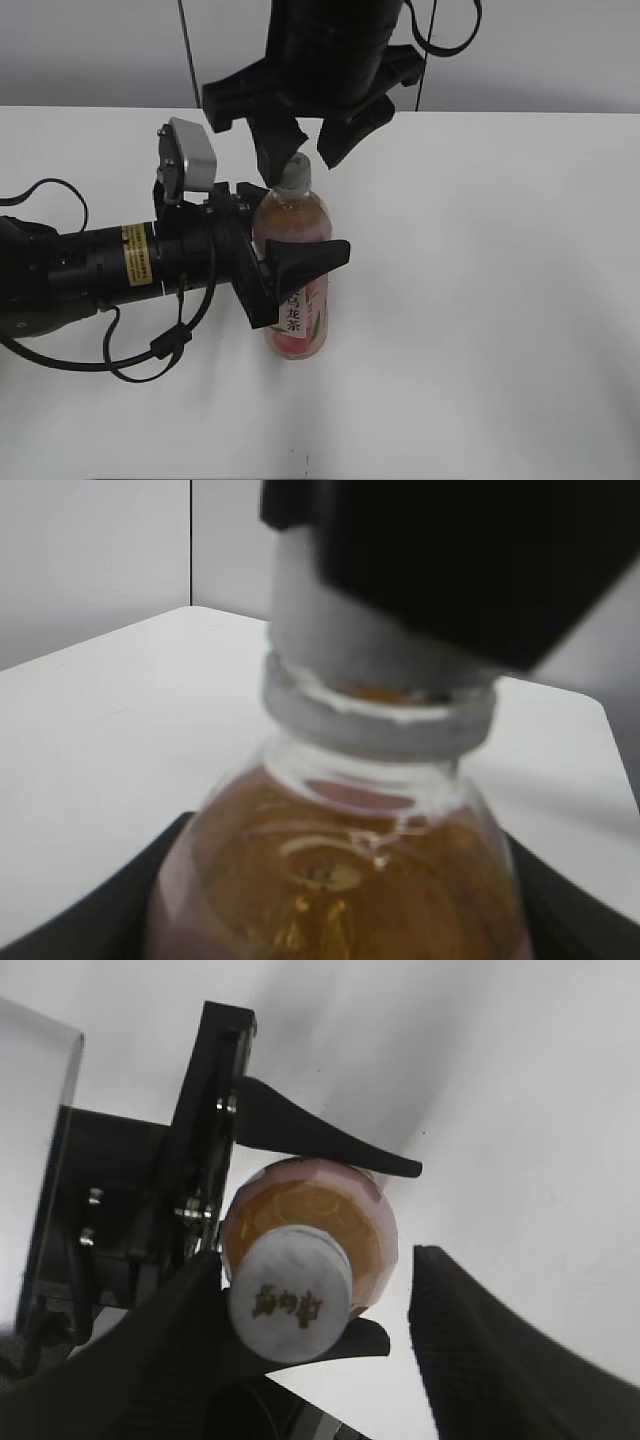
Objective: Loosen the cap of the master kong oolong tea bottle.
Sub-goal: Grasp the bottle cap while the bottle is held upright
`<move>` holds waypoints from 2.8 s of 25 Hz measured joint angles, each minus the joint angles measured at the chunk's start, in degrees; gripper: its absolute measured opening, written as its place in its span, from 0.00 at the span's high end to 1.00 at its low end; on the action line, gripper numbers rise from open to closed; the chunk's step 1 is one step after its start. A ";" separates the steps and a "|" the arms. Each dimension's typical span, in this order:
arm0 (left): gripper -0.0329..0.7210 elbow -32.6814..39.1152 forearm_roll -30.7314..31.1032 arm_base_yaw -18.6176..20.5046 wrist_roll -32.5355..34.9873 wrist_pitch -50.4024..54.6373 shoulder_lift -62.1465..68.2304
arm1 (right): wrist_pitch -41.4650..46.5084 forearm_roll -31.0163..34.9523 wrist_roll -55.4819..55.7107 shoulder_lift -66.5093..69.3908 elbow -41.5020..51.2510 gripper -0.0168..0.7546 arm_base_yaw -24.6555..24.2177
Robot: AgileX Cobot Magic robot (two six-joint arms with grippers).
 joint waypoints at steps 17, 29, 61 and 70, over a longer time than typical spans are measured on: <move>0.36 0.00 0.05 0.00 0.00 0.00 0.00 | 0.00 0.10 -0.06 0.00 0.43 0.47 0.00; 0.36 -0.05 0.10 0.00 0.00 0.00 0.00 | -0.12 1.03 -1.20 0.00 0.43 0.62 0.05; 0.36 -0.05 0.70 0.00 0.43 -0.07 0.00 | -0.12 2.86 -80.16 0.00 0.43 0.62 -0.05; 0.36 -0.05 0.70 0.00 0.43 -0.07 0.00 | -0.17 3.04 -111.22 -0.05 0.43 0.62 -0.05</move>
